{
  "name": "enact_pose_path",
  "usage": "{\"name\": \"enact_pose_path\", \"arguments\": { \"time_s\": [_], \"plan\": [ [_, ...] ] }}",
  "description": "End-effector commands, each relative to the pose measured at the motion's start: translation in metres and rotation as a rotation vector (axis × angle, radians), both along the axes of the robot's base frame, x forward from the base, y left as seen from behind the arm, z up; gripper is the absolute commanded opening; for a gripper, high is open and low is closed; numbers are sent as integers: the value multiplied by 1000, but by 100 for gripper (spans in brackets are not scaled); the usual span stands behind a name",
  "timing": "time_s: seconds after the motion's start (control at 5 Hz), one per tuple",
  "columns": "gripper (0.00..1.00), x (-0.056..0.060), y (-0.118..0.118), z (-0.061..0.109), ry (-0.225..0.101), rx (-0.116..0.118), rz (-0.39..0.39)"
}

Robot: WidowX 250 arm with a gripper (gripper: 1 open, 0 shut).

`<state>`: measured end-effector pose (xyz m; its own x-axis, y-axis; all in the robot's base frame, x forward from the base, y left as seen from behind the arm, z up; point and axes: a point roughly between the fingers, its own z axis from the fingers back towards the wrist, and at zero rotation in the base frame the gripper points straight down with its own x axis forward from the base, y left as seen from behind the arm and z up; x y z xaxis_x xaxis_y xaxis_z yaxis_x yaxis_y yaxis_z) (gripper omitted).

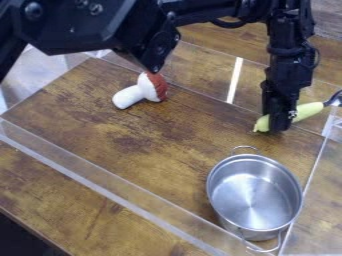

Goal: Move the green spoon to the left

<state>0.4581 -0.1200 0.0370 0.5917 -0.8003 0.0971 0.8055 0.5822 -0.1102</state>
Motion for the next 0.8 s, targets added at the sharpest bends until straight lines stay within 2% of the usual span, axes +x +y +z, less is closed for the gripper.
{"name": "enact_pose_path", "arguments": {
  "time_s": [0.0, 0.2, 0.4, 0.6],
  "plan": [
    [0, -2, 23, 31, -60, -4, 59],
    [0, -12, 36, 59, -92, 11, 99],
    [0, -19, 55, 100, -129, 51, 137],
    [0, -26, 72, 138, -166, 70, 167]
  ]
}}
